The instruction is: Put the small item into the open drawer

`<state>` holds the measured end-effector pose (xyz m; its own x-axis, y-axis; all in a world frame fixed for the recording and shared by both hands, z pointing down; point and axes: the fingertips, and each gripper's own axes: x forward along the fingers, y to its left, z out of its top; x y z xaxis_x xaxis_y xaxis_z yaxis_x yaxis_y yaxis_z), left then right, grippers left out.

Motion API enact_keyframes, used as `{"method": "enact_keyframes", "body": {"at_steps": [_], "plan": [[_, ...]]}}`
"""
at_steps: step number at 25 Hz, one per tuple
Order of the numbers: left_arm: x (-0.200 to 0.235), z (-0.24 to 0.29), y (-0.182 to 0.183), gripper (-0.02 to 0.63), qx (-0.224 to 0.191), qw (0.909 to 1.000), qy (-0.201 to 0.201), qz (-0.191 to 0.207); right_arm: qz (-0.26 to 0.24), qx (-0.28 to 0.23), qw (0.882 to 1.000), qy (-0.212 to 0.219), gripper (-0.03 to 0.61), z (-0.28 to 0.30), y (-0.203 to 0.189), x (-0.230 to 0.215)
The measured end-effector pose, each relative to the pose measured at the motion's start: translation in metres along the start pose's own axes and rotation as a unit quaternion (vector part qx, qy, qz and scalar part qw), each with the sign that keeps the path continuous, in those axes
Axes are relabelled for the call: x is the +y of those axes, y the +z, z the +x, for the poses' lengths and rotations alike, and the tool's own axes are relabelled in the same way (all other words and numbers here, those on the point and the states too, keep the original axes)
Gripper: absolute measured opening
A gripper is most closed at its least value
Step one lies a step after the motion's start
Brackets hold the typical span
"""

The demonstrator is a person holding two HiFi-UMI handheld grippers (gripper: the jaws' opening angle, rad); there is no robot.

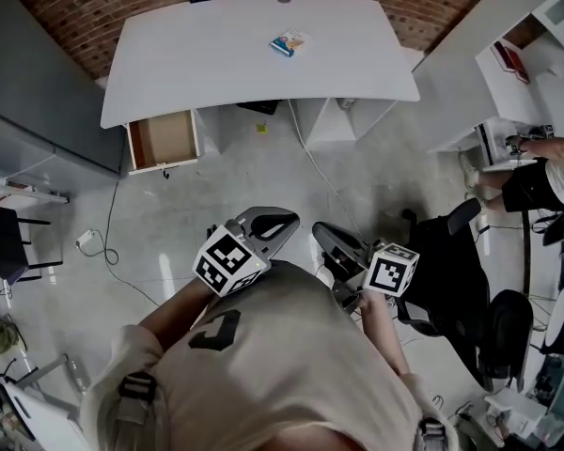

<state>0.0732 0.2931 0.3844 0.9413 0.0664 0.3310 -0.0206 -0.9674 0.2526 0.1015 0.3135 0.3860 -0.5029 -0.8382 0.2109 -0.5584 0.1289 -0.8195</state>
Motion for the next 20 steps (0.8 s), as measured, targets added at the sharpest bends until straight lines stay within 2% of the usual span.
{"method": "enact_keyframes", "body": {"at_steps": [10,20], "plan": [[0.068,-0.028,0.005,0.009,-0.025,0.9994,0.014,-0.019,-0.008,0.022,1.000,-0.011,0.006,0.065,0.020,0.002],[0.125,-0.067,0.001,0.009,-0.049,0.9957,0.060,-0.050,-0.025,0.088,0.996,0.006,0.006,0.128,0.016,0.014]]}}
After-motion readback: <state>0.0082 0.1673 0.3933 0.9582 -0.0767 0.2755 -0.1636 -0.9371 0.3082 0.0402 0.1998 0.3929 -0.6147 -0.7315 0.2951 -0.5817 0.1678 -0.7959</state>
